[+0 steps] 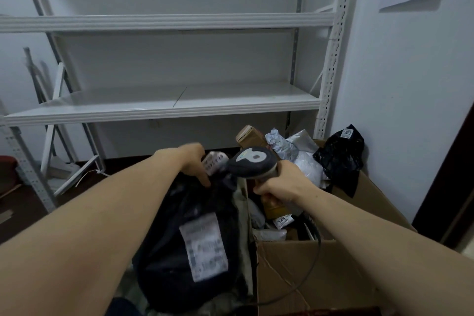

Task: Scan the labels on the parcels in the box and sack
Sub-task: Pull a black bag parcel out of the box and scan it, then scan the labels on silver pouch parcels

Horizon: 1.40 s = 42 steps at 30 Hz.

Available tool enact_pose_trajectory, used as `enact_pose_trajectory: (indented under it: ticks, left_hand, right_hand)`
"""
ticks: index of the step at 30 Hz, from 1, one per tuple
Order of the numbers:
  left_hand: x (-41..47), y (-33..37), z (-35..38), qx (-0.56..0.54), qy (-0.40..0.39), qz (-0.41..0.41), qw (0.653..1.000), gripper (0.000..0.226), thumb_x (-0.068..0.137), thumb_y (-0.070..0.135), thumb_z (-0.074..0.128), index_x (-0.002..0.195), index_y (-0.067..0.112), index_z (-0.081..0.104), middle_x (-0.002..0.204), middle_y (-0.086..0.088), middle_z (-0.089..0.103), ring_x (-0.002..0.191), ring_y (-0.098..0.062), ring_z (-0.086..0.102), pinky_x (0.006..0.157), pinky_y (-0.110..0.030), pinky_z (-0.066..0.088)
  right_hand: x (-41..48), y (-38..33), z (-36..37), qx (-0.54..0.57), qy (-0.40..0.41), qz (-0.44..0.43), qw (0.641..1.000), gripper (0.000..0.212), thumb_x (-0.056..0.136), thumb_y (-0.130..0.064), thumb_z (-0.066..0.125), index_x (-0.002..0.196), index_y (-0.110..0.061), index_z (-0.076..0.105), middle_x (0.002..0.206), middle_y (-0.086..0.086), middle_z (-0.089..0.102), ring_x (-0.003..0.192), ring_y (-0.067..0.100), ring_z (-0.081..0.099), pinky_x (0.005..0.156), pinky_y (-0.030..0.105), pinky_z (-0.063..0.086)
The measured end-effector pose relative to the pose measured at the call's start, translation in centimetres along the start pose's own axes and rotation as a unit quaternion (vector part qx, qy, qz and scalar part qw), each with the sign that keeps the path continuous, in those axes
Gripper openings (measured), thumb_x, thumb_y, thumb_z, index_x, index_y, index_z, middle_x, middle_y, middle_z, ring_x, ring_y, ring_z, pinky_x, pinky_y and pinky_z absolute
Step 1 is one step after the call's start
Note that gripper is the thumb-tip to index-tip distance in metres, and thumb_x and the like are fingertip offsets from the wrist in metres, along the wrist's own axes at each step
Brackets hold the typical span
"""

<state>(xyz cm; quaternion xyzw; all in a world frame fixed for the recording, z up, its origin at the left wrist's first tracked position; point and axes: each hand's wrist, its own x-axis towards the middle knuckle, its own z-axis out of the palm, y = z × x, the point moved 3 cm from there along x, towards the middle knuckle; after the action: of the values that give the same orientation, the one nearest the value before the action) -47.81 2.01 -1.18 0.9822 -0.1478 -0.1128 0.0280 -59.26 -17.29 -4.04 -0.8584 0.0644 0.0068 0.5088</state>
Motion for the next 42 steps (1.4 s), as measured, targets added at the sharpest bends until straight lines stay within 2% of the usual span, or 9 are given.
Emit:
enact_pose_trajectory:
  ticks: [9,12,15,18,22,28,32,37,42]
  left_hand:
    - [-1.2,-4.2,-8.9,0.007,0.363,-0.091,0.927,0.032,0.086,0.025,0.053,0.113,0.007,0.056,0.106,-0.016,0.062,0.097,-0.036,0.060,0.075,-0.037,0.047]
    - [-0.9,-4.6,-5.3,-0.032,0.299,-0.063,0.951,0.038,0.084,0.029,0.058,0.119,0.013,0.053,0.112,-0.012,0.061,0.102,-0.032,0.059,0.079,-0.037,0.047]
    - [0.3,-4.7,2.3,-0.074,0.048,-0.028,0.996,0.041,0.074,0.038,0.077,0.106,0.018,0.061,0.107,-0.003,0.063,0.100,-0.023,0.060,0.075,-0.028,0.047]
    - [0.9,-4.3,8.8,-0.200,-0.127,-0.029,0.971,0.053,0.071,0.048,0.078,0.115,0.027,0.057,0.116,0.002,0.061,0.109,-0.019,0.058,0.087,-0.029,0.047]
    - [3.0,-4.4,13.0,-0.177,-0.134,-0.051,0.974,0.085,0.081,0.050,0.067,0.150,0.022,0.026,0.151,-0.001,0.036,0.137,-0.022,0.037,0.111,-0.035,0.033]
    - [5.9,-1.7,12.0,-0.102,-0.040,-0.002,0.994,0.039,0.087,0.038,0.060,0.121,0.018,0.060,0.130,-0.009,0.057,0.116,-0.025,0.054,0.093,-0.033,0.044]
    - [7.7,3.0,10.2,-0.098,0.035,0.045,0.994,0.020,0.088,0.027,0.056,0.074,0.013,0.054,0.078,-0.014,0.057,0.072,-0.024,0.048,0.063,-0.029,0.037]
    - [11.4,9.5,10.6,-0.151,0.025,0.092,0.984,0.020,0.087,0.020,0.060,0.102,0.013,0.072,0.106,-0.002,0.067,0.099,-0.019,0.061,0.080,-0.027,0.050]
    - [17.3,14.9,12.9,-0.111,-0.013,0.103,0.988,0.019,0.085,0.018,0.061,0.097,0.007,0.072,0.106,-0.005,0.067,0.096,-0.019,0.061,0.079,-0.030,0.052]
  right_hand:
    - [3.4,0.1,2.8,0.051,0.043,0.027,0.997,0.006,0.078,-0.003,0.069,0.074,-0.003,0.064,0.053,0.009,0.061,0.038,0.015,0.050,0.048,0.028,0.044]
    - [4.2,0.2,3.8,0.073,0.046,0.034,0.996,0.015,0.079,-0.002,0.069,0.066,-0.002,0.062,0.048,0.007,0.059,0.036,0.015,0.049,0.045,0.027,0.042]
    - [4.9,0.8,4.9,0.082,0.041,0.051,0.995,0.019,0.079,-0.003,0.069,0.063,-0.002,0.061,0.050,0.009,0.058,0.037,0.015,0.049,0.042,0.024,0.040]
    - [5.4,2.1,5.8,0.085,0.032,0.073,0.993,0.020,0.080,-0.002,0.069,0.062,-0.002,0.060,0.051,0.010,0.057,0.039,0.017,0.049,0.043,0.025,0.041]
    - [6.3,4.2,5.9,0.115,0.026,0.111,0.987,0.015,0.081,-0.001,0.068,0.068,0.001,0.060,0.054,0.012,0.057,0.042,0.019,0.050,0.045,0.027,0.041]
    - [7.3,7.3,3.6,0.244,0.050,0.182,0.951,0.014,0.085,-0.007,0.068,0.079,0.004,0.061,0.058,0.014,0.059,0.044,0.019,0.054,0.044,0.025,0.044]
    - [7.5,10.4,0.5,0.324,0.054,0.229,0.916,0.023,0.087,-0.017,0.068,0.093,0.004,0.060,0.062,0.018,0.065,0.048,0.022,0.064,0.044,0.027,0.054]
    - [8.5,15.0,-4.2,0.361,0.123,0.255,0.888,0.025,0.086,-0.020,0.069,0.083,0.002,0.058,0.064,0.020,0.066,0.049,0.024,0.065,0.045,0.028,0.055]
    - [11.4,19.8,-7.4,0.405,0.151,0.271,0.860,0.019,0.087,-0.015,0.066,0.081,0.000,0.056,0.058,0.017,0.065,0.039,0.018,0.060,0.036,0.022,0.047]
